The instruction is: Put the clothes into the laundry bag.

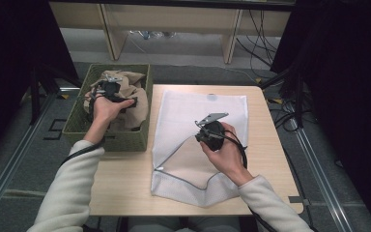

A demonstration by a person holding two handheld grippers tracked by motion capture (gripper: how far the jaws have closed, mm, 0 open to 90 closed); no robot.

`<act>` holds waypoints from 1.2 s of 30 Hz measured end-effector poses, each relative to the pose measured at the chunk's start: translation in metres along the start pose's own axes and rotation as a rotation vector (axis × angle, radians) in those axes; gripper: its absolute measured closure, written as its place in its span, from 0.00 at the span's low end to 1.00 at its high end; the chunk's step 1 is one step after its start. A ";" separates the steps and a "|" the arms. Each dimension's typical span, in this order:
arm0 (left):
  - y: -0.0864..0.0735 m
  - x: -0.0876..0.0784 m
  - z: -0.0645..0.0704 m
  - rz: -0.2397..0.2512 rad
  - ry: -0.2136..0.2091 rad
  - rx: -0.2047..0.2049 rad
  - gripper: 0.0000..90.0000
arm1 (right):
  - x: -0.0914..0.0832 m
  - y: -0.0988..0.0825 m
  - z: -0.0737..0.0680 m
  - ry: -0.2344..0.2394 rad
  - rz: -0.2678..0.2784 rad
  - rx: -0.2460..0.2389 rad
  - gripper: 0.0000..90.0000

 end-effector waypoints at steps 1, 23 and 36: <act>-0.002 0.002 -0.002 -0.018 0.013 -0.012 0.00 | 0.000 0.000 -0.001 -0.007 0.002 0.028 0.99; -0.040 0.043 -0.034 -0.365 0.158 0.045 0.73 | 0.000 -0.002 0.000 -0.010 -0.025 0.055 0.99; -0.031 0.024 -0.042 -0.173 0.106 -0.049 0.95 | 0.001 -0.002 0.002 -0.008 -0.028 0.055 0.99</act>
Point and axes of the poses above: each handheld gripper's, and its own axes: x roughly forward along the jaws, y roughly out of its top, z roughly to its right, the point moved 2 cm from there along x, roughly forward along the jaws, and after that the axes turned 11 degrees about z, right-handed, at the moved point
